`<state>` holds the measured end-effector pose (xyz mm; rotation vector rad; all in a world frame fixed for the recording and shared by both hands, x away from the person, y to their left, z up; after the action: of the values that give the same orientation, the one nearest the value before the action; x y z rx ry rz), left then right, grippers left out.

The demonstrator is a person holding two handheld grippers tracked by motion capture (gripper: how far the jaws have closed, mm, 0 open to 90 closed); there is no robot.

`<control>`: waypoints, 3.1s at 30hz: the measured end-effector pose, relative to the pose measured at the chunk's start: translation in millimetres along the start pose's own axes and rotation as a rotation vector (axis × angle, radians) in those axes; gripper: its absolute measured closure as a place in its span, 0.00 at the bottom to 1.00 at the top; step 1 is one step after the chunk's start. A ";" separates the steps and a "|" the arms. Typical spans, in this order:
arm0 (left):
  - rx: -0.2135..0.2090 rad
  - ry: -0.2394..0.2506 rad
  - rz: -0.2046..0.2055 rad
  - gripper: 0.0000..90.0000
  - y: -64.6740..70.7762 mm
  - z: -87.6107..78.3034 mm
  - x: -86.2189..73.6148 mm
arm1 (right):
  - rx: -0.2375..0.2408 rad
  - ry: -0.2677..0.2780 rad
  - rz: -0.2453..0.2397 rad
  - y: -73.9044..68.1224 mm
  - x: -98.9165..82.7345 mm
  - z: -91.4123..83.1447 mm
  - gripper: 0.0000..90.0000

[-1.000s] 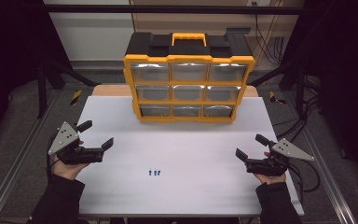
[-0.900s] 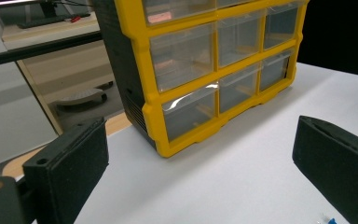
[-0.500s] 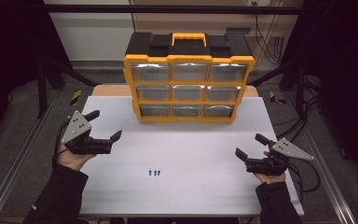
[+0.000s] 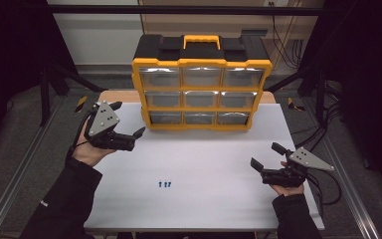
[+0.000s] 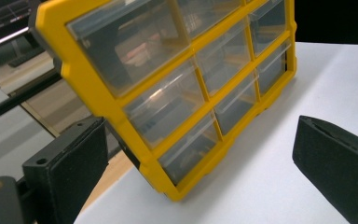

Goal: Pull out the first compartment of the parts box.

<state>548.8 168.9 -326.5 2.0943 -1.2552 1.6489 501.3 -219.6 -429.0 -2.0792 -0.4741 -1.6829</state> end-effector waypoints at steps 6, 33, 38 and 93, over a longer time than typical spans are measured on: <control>-0.006 -0.017 0.057 0.04 1.0 10.6 12.9 | 0.006 0.001 -0.008 -1.3 -0.1 1.3 0.01; 0.034 -0.115 0.263 0.04 0.3 39.3 43.1 | 0.022 -0.010 0.001 -4.8 -1.1 6.6 0.01; 0.034 -0.109 0.297 0.04 3.3 43.2 59.1 | 0.033 -0.008 -0.013 -7.3 -0.2 9.9 0.01; 0.231 -0.226 0.875 0.19 -42.0 103.0 66.9 | 0.024 -0.011 -0.012 -8.0 0.1 10.3 0.01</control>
<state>652.6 99.3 -291.4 2.0150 -2.4025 1.9526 505.8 -207.4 -429.9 -2.0742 -0.5084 -1.6650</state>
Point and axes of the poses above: each handheld gripper's, and its own axes: z roughly forward along the jaws, x roughly out of its top, y roughly to its right, the point moved 9 cm from there along z, roughly forward along the jaws, and after that the axes turned 5 degrees about -x, right-handed, at the moved point
